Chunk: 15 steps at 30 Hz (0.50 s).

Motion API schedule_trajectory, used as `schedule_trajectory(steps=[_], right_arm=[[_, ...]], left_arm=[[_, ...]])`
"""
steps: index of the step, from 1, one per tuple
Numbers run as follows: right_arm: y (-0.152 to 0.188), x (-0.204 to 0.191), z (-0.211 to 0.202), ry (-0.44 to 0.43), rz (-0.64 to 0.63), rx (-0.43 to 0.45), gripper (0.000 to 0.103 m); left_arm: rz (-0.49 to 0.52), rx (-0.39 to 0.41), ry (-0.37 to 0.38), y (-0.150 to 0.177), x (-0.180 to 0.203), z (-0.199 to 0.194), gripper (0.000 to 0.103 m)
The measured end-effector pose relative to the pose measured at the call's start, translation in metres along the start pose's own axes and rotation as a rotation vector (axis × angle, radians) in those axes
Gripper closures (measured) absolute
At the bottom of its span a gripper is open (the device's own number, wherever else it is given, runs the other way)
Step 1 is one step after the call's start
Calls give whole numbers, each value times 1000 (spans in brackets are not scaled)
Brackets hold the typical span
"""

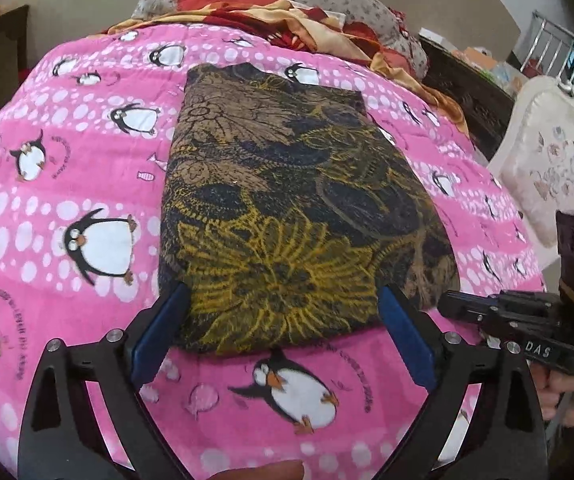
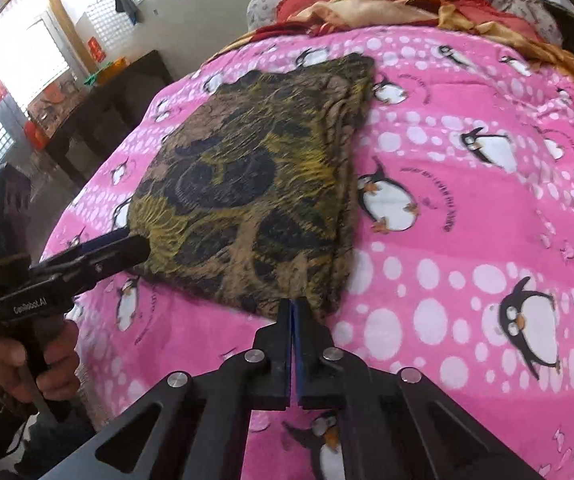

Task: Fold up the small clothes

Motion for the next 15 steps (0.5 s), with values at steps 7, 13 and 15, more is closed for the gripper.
schedule_trajectory(steps=[7,13,15], right_arm=[[-3,-18,-62,154,-49,120,91],[-8,-15,-104,228,7,180,71],[-7,-14,-110,242,12,194,64]], left_arm=[[39,-44,-135,-1,15,-25,8],[2,-47,-120,-13,35,-46,8],[7,-42,-115,-14,41,-51,7]])
Point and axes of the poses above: each gripper's, at about its wrist camera, not at the fingertips, and z roughly the way its jaws point, x to its right, y to its underside, the point moved 5 cm from there along z, roughly the way its jaws point, and after that the axes turned 2 degrees about y, right-handed, at the moved point
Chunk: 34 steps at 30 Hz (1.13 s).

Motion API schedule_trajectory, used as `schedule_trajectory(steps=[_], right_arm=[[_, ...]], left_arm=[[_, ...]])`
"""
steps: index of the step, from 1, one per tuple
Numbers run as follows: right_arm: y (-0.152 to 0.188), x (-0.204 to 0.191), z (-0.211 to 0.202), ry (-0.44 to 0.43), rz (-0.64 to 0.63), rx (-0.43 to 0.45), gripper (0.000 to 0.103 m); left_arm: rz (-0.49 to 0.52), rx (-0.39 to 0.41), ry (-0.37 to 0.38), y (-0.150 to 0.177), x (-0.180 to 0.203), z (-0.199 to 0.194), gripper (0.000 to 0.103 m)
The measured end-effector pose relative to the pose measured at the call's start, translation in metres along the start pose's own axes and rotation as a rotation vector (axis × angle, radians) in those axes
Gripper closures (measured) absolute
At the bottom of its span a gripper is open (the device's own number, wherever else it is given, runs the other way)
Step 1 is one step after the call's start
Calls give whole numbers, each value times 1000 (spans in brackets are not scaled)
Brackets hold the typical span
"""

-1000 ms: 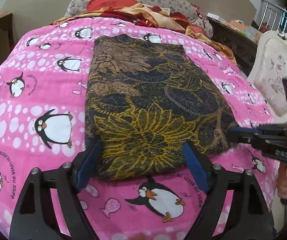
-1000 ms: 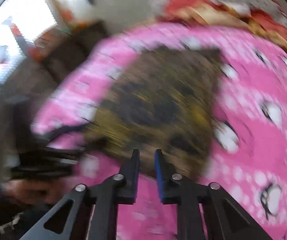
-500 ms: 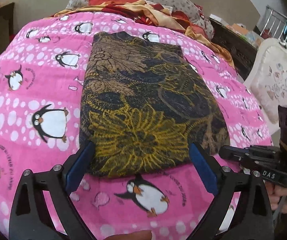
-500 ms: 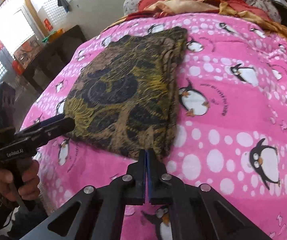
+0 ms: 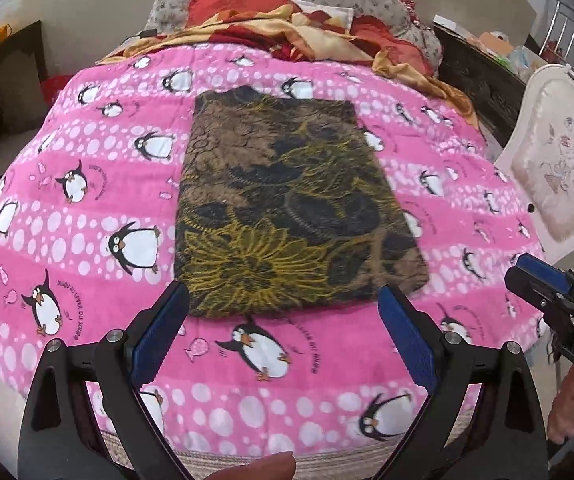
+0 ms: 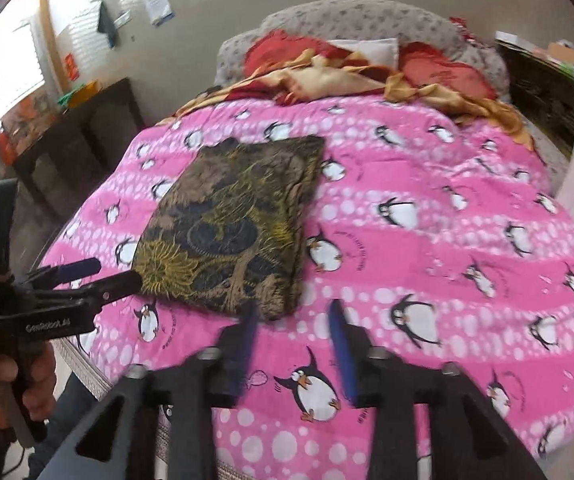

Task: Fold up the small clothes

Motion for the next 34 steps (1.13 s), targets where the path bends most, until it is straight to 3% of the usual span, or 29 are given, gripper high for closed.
schedule_trajectory(steps=[22,34], right_arm=[[8,-16,-5,-39,-61,-12,63],[8,-17,-4,-45,-63,-11,63]], left_arm=[[-16,-41,-30,1,3,5,8],[-1,18,-47,-3,5,-3,8]])
Point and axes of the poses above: each gripper's, at about its wrist camera, not at the fingertips, and z roughly the way its jaws point, x to its right, y to its underside, the point moved 5 cm from there along z, roughly the way its jaws point, and after that the axes turned 2 degrees about y, right-handed, at the moved point
